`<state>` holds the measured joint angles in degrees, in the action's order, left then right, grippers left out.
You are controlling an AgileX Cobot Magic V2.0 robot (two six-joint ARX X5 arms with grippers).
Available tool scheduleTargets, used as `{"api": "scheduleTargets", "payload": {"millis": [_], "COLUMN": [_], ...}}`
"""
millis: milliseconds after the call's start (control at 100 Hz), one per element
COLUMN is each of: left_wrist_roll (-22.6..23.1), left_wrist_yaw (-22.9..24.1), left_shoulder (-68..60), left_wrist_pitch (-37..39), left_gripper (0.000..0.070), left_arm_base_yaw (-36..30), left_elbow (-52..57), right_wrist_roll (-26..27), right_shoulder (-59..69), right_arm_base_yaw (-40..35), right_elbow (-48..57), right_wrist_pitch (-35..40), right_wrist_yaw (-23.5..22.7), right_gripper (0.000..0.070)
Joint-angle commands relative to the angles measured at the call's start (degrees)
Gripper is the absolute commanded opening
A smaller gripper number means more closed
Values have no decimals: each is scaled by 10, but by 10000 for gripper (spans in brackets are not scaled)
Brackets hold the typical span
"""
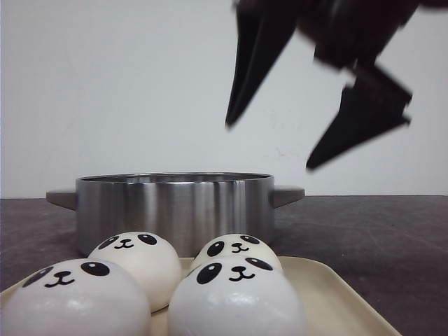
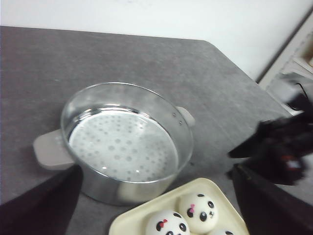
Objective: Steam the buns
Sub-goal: 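Lower the right gripper onto the back panda bun and close it, then lift the bun with the right gripper and carry it over the pot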
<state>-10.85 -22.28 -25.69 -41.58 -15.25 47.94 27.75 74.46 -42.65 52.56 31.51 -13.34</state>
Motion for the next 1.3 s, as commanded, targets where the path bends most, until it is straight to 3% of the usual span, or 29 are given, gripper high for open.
{"api": "scheduleTargets", "payload": {"millis": [0,500,800,860,1000,1090,1290], "left_wrist_roll": [9,10,14,14,14,14,14], "left_wrist_yaw": [3,17,35,35,41,43,43], "left_shoulder": [-1,-1,-1,-1,-1,-1,-1], "left_wrist_pitch": [4,-9,-23,-23,-23,-23,-24], "left_gripper": [597,596,596,596,596,596,596], "left_arm_base_yaw": [-10,-73,-81,-81,-81,-81,-81], "left_elbow": [11,11,11,11,11,11,11], "right_wrist_roll": [21,14,7,8,8,8,16], "right_shoulder": [35,189,222,225,226,226,210], "right_arm_base_yaw": [-7,-27,-39,-40,-41,-44,-44], "right_elbow": [14,40,40,40,40,40,48], "right_wrist_pitch": [-1,1,0,2,14,17,5], "right_wrist_yaw": [-18,-26,25,25,24,25,29], "right_gripper": [590,590,582,516,248,0,3]}}
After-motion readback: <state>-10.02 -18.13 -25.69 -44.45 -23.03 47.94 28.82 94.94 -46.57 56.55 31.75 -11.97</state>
